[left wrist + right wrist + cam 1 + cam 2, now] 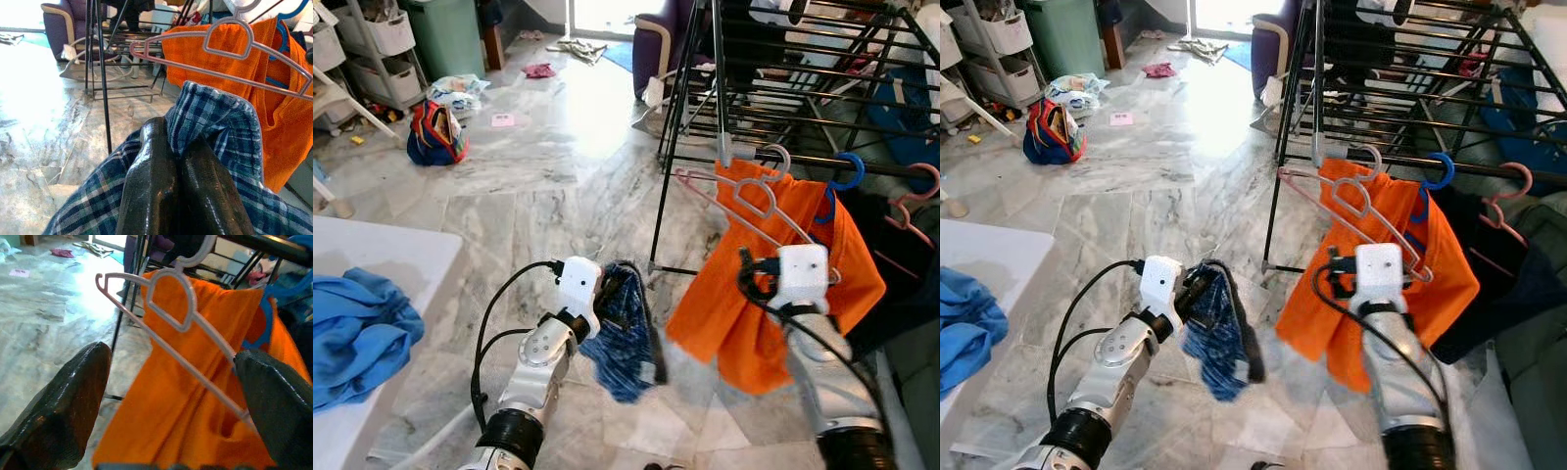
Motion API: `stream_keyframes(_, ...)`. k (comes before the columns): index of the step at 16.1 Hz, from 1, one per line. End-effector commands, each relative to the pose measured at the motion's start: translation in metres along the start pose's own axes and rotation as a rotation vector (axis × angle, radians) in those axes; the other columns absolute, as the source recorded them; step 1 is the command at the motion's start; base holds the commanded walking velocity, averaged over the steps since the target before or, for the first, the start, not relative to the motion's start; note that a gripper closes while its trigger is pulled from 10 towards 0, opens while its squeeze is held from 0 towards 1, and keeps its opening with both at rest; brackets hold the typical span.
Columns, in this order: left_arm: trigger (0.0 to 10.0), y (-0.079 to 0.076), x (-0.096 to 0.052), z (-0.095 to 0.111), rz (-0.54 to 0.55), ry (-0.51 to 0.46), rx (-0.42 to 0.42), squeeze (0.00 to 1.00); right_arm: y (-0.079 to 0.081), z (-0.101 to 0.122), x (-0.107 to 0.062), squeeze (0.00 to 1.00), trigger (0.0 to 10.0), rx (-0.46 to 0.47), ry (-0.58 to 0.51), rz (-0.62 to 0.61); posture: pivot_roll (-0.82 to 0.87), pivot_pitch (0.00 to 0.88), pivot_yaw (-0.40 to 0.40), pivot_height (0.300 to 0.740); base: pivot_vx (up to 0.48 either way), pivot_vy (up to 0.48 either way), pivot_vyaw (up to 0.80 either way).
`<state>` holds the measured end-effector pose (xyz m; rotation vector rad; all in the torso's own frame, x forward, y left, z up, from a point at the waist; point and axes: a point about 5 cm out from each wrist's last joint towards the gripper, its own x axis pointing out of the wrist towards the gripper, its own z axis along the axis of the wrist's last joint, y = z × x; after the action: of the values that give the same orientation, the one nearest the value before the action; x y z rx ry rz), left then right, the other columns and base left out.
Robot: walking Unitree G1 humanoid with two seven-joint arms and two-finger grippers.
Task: Hang hanger
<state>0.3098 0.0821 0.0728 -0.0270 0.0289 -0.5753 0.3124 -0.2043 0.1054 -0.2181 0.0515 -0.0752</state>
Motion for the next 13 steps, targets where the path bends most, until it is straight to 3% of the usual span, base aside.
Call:
stream_keyframes(1,10.0,-0.004,0.002,0.003,-0.019,-0.011,0.006,0.0,-0.008,0.002,0.004,0.0,10.0,-0.015,-0.001,-0.003,-0.02,0.121,-0.073,0.74,0.0,0.0,0.0)
stream_keyframes(5,10.0,-0.004,0.0,0.003,-0.026,-0.006,0.007,0.0,-0.017,0.003,0.013,0.0,10.0,-0.084,0.023,0.072,-0.02,0.142,-0.063,0.74,0.0,0.0,0.0)
stream_keyframes(9,10.0,-0.005,-0.008,0.0,-0.038,0.005,0.003,0.0,-0.014,0.019,0.042,0.0,10.0,-0.107,0.032,0.099,0.01,0.194,-0.051,0.74,0.0,0.0,0.0)
stream_keyframes(10,10.0,-0.004,-0.015,0.0,-0.04,0.003,0.006,0.0,-0.015,0.029,0.052,0.0,10.0,-0.088,0.027,0.083,0.04,0.225,-0.046,0.74,0.0,0.0,0.0)
stream_keyframes(13,10.0,0.001,-0.029,-0.001,-0.033,0.018,0.021,0.0,-0.015,0.035,0.059,0.0,10.0,-0.087,0.023,0.077,0.09,0.271,-0.034,0.74,0.0,0.0,0.0)
